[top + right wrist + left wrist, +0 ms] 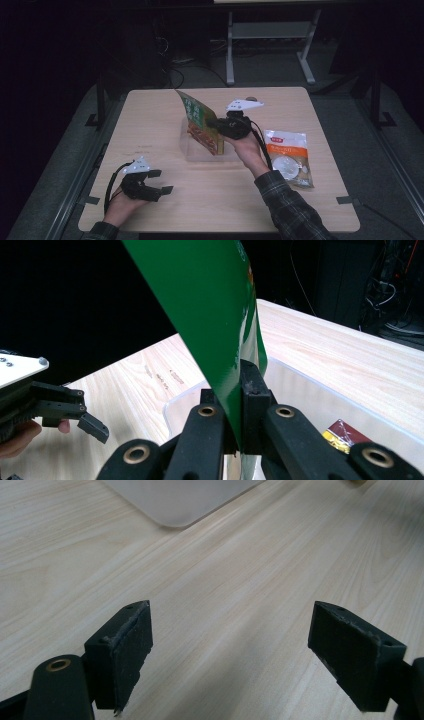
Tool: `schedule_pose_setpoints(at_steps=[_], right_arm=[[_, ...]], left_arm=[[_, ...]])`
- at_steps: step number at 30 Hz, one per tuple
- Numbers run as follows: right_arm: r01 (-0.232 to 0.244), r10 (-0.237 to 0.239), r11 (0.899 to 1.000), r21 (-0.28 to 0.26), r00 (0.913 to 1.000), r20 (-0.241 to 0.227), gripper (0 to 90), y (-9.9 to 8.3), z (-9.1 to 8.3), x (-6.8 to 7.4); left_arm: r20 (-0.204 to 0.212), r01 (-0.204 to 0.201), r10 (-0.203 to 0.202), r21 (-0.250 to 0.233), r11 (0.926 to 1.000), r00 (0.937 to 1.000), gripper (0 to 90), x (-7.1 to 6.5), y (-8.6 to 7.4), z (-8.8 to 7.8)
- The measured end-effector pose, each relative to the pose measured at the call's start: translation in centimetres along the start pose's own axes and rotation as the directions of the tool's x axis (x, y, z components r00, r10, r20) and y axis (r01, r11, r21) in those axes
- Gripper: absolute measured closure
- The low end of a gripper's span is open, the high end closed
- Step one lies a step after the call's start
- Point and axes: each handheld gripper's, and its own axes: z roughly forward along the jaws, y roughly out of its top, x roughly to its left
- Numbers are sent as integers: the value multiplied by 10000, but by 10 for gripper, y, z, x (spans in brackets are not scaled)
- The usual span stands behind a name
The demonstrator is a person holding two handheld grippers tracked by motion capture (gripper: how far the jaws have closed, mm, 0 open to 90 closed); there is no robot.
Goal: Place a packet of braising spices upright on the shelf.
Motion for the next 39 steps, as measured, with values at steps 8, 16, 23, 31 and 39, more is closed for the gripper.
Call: schedule_pose_setpoints(at_steps=[8,16,23,31,39], right_arm=[[-85,86,9999,149,9999,-115,875,-4,5,0],[-28,36,9989,461,9998,-172,870,-10,8,2],[-58,74,9981,606,9996,-258,798,-12,6,2],[97,-76,9967,804,9996,-271,593,-10,1,6],[324,-312,9950,948,9994,-146,476,-8,-10,11]], left_arm=[[43,-73,72,89,9999,10000,174,0,0,2],[91,-7,6,139,9999,10000,174,-1,-1,3],[84,-87,86,181,9998,9999,174,-2,-1,4],[79,-148,146,241,9996,9999,174,-1,-1,4],[78,-209,208,229,9995,9998,174,-1,0,4]])
